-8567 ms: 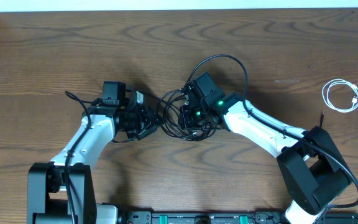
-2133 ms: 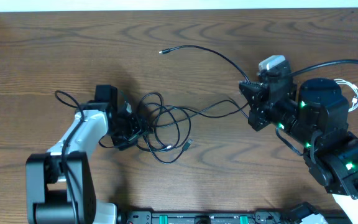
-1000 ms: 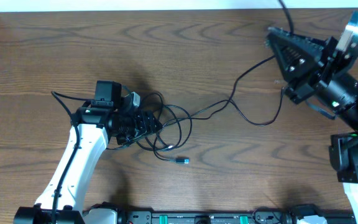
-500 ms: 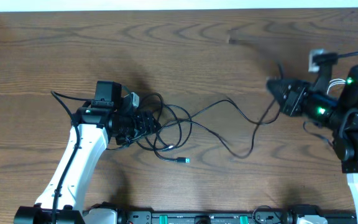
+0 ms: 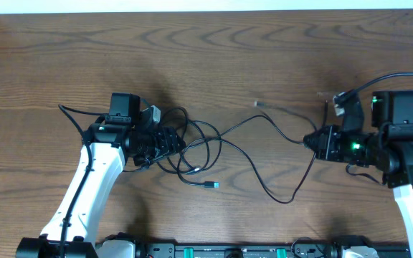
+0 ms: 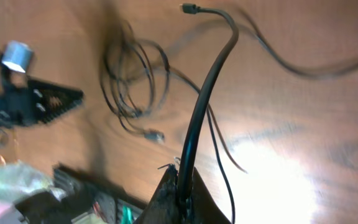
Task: Untangle cables
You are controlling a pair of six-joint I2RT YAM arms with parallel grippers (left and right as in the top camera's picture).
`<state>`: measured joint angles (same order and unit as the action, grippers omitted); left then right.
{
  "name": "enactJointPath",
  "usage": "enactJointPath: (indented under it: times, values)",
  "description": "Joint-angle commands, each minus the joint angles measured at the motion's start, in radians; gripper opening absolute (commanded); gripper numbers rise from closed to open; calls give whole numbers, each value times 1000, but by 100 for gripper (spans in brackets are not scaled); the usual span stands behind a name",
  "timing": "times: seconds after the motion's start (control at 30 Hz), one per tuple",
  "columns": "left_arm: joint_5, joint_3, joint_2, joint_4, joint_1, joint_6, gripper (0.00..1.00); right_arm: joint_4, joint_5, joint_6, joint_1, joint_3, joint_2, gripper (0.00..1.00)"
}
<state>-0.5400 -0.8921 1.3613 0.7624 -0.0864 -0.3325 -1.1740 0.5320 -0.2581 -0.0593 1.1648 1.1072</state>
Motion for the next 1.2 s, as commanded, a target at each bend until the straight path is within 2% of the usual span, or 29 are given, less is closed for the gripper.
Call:
enactJointPath:
  times: [0.0,0.4,0.57,0.77,1.03,1.17]
  values:
    - [13,6,6,2,0,9,69,-41,-45,56,-41,3,24,1]
    - [14,6,6,-4,0,10,70,-76,-63,64,-203,3,111,1]
    - [18,6,6,-5,0,10,69,-75,-188,22,-251,-8,160,1]
    - [63,6,6,-16,0,10,69,4,-212,8,-293,-56,243,2]
    - [90,6,37,-92,0,10,69,56,-211,8,-296,-60,326,17]
    - [106,6,89,-121,-2,9,69,76,-208,8,-296,-61,361,34]
